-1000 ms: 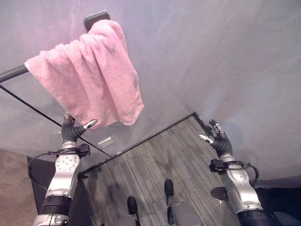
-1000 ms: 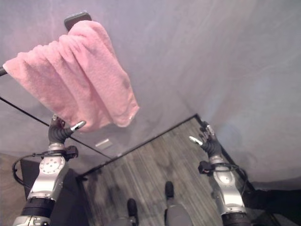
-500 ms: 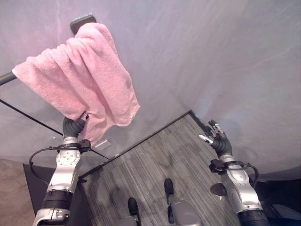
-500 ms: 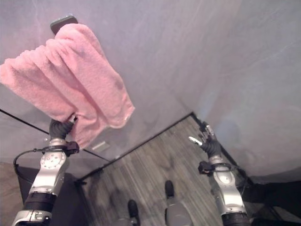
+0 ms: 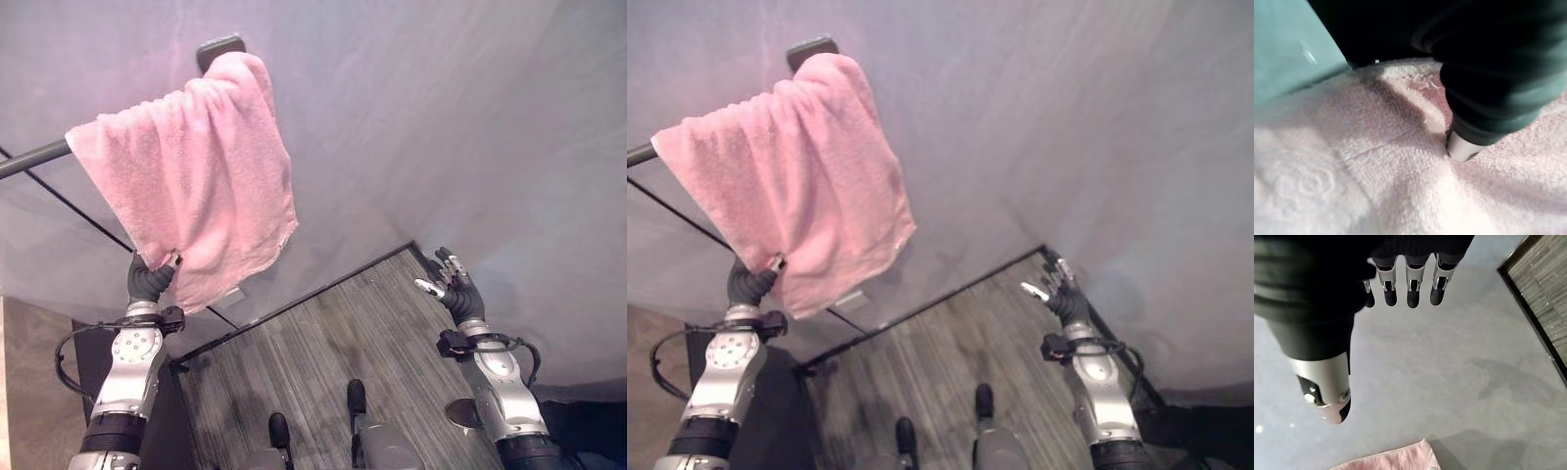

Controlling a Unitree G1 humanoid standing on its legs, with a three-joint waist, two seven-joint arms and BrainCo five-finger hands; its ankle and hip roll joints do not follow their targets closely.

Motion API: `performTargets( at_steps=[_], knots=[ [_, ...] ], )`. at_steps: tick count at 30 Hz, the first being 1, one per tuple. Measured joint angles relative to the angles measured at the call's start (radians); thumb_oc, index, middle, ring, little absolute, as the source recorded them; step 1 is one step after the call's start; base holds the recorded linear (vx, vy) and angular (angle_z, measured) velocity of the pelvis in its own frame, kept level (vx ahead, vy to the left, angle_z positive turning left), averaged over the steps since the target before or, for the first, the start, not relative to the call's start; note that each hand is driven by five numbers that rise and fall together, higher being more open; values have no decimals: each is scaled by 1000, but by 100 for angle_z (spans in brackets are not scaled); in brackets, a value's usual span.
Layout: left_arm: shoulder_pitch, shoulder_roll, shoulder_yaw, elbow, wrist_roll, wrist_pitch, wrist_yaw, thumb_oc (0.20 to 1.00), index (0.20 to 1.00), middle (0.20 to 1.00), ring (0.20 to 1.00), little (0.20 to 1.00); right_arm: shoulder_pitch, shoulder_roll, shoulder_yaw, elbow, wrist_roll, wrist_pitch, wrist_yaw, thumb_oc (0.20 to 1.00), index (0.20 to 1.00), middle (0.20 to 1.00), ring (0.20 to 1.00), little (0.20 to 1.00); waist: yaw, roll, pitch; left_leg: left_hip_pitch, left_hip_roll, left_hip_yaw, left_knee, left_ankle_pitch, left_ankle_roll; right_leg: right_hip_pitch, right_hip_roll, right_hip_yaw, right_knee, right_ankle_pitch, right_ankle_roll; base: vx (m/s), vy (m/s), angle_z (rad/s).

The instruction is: Put brush and paste in cup on sink, flatten towel.

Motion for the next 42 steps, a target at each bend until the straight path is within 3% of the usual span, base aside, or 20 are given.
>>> performTargets(
  at_steps=[42],
  knots=[
    [66, -3, 88, -37, 2, 0, 8, 200, 200, 200, 200, 200, -1, 0, 10, 0, -25, 34, 24, 1000, 1000, 1000, 1000, 1000, 36, -57, 2, 16, -12, -28, 0, 1, 0, 34, -16, -32, 1, -7, 8, -24, 26, 2]
  ],
)
